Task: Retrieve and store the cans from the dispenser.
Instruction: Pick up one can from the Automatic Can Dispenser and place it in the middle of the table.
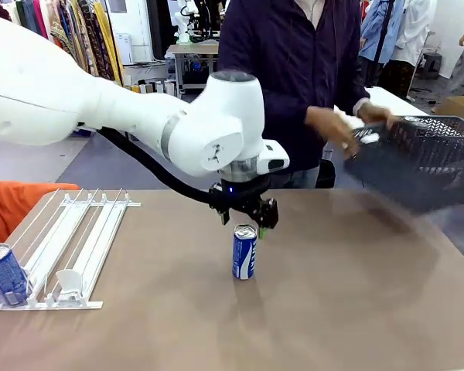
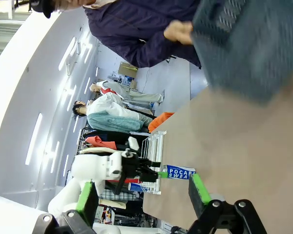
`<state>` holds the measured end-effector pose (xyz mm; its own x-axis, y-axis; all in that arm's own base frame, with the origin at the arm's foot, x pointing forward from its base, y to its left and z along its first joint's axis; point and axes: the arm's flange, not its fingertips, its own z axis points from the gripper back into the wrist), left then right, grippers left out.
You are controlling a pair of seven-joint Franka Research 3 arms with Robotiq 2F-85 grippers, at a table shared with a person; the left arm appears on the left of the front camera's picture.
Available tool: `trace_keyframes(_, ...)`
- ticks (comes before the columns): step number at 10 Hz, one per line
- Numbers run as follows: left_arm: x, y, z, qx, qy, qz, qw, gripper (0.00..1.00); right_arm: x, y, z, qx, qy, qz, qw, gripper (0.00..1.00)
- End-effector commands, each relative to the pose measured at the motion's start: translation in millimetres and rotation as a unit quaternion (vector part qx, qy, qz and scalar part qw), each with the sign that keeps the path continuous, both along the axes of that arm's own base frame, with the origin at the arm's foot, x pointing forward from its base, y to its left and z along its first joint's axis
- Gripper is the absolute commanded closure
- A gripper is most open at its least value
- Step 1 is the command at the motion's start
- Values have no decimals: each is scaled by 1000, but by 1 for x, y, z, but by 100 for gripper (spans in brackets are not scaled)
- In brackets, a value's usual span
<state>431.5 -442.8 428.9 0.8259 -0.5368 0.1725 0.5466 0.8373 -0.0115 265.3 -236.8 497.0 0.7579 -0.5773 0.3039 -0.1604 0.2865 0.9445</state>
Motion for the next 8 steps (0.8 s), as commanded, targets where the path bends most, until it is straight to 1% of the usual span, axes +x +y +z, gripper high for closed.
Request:
trace_keyframes(1, -19, 43, 63, -44, 0, 41, 998, 0, 2, 0, 1, 2, -16, -1, 1000, 0)
trace_keyframes(2, -27, 78, 99, -54, 35, 57, 996, 0, 2, 0, 1, 2, -16, -1, 1000, 0)
trace_keyframes(3, -30, 118, 126, -84, 70, 60, 992, 0, 2, 0, 1, 2, -16, -1, 1000, 0)
trace_keyframes(4, -31, 171, 151, -129, 100, 62, 985, 0, 2, 0, 1, 2, -16, -1, 1000, 0)
trace_keyframes(5, -30, 230, 172, -176, 120, 82, 974, 0, 2, 0, 1, 2, -16, -1, 1000, 0)
trace_keyframes(6, -28, 299, 192, -217, 122, 128, 960, 0, 2, 0, 1, 2, -16, -1, 1000, 0)
trace_keyframes(7, -26, 388, 208, -294, 163, 126, 933, 0, 2, 0, 1, 2, -16, -1, 1000, 0)
trace_keyframes(8, -30, 462, 211, -365, 190, 140, 901, 0, 2, 0, 1, 2, -16, -1, 1000, 0)
